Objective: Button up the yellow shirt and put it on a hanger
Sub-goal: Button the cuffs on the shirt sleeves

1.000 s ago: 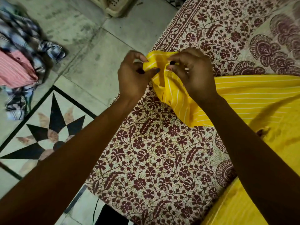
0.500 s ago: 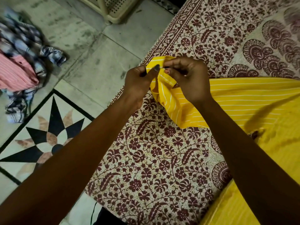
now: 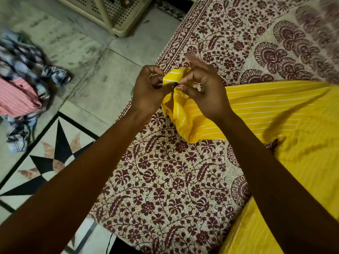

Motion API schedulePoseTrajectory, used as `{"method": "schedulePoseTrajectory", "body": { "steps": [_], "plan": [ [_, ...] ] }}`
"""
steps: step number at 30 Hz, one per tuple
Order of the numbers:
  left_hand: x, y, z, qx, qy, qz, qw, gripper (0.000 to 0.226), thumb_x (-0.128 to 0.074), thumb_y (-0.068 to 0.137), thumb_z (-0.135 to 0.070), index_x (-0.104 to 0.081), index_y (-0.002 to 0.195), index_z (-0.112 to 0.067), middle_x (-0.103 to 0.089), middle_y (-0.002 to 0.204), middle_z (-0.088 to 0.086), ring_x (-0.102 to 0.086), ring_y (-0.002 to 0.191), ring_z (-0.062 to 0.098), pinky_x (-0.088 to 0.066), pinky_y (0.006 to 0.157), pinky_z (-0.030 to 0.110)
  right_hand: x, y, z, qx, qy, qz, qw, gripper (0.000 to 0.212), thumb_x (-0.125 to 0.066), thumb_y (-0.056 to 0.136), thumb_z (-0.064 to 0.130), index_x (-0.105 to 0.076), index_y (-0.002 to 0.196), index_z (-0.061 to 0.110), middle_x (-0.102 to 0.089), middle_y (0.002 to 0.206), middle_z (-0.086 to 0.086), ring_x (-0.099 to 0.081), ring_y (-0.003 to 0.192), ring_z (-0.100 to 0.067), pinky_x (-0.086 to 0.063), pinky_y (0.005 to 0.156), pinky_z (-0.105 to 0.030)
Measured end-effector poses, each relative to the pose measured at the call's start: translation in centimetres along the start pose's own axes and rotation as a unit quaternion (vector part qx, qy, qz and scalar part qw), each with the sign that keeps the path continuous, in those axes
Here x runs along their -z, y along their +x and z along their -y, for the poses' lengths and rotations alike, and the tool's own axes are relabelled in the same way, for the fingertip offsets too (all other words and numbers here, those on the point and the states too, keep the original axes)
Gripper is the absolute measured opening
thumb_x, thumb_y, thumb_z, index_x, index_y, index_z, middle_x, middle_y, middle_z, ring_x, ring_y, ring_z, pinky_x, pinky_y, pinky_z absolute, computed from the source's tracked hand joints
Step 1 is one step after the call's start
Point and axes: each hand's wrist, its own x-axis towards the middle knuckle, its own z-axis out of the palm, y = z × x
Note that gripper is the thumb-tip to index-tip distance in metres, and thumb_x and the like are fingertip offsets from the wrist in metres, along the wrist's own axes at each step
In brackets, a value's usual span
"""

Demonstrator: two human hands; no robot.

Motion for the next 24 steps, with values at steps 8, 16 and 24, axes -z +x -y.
{"method": "schedulePoseTrajectory", "body": {
  "steps": [8, 16, 24],
  "plan": [
    [0.1, -0.3, 0.5, -0.008, -0.007, -0.016, 1.0, 0.035, -0.072, 0.076, -0.007, -0.04, 0.084, -0.02, -0.068, 0.06, -0.008, -0.061, 0.061, 0.009, -0.049, 0.061, 0.025, 0.8, 0.1, 0.8, 0.004, -0.056, -0.023, 0.998, 0.006, -0.066, 0.078, 0.01, -0.069, 0.081, 0.005, -0.065, 0.085, -0.006, -0.057, 0.082, -0.01, -0.046, 0.075, -0.028],
    [-0.7, -0.1, -0.1, -0.037, -0.001, 0.0, 0.999, 0.032, -0.064, 0.082, 0.0, -0.037, 0.081, -0.017, -0.061, 0.056, -0.008, -0.047, 0.046, -0.002, -0.037, 0.05, 0.012, -0.3, -1.3, 1.3, 0.031, -0.084, -0.094, 0.991, 0.008, -0.064, 0.081, 0.01, -0.068, 0.08, 0.004, -0.064, 0.081, -0.01, -0.058, 0.078, -0.02, -0.046, 0.07, -0.032],
    [0.1, 0.3, -0.8, -0.029, 0.038, 0.071, 0.996, 0.031, -0.068, 0.078, -0.006, -0.042, 0.081, -0.02, -0.062, 0.066, -0.004, -0.055, 0.058, 0.005, -0.043, 0.059, 0.018, -0.6, -2.0, 1.3, -0.004, -0.031, -0.146, 0.989, 0.006, -0.067, 0.08, 0.009, -0.067, 0.079, 0.003, -0.064, 0.079, -0.005, -0.058, 0.075, -0.013, -0.049, 0.07, -0.029]
  ]
}}
